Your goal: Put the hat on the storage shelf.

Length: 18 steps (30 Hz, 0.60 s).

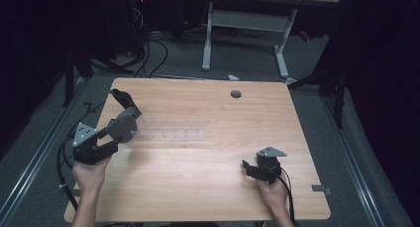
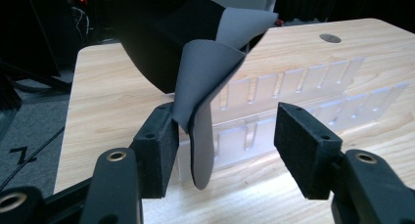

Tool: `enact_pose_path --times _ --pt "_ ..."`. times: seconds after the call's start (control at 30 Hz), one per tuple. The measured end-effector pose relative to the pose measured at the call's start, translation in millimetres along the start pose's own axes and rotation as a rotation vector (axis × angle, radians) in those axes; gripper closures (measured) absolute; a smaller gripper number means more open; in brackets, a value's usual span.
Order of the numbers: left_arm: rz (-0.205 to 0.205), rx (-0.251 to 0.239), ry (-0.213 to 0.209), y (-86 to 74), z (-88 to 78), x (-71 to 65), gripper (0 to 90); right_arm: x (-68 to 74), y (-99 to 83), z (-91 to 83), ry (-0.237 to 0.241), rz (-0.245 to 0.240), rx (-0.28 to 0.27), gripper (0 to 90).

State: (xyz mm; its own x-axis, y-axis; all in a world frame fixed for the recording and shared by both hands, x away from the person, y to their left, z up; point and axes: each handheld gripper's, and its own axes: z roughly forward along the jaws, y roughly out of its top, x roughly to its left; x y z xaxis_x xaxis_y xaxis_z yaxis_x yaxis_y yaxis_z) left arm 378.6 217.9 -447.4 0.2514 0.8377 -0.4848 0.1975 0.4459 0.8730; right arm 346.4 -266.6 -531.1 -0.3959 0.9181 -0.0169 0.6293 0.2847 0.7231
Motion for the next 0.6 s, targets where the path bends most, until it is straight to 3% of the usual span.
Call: enact_pose_path --times 0.6 --pt "0.015 -0.003 -0.049 -9.7 -25.6 -27.3 42.3 0.1 0.0 0.0 0.001 0.001 0.0 34.1"
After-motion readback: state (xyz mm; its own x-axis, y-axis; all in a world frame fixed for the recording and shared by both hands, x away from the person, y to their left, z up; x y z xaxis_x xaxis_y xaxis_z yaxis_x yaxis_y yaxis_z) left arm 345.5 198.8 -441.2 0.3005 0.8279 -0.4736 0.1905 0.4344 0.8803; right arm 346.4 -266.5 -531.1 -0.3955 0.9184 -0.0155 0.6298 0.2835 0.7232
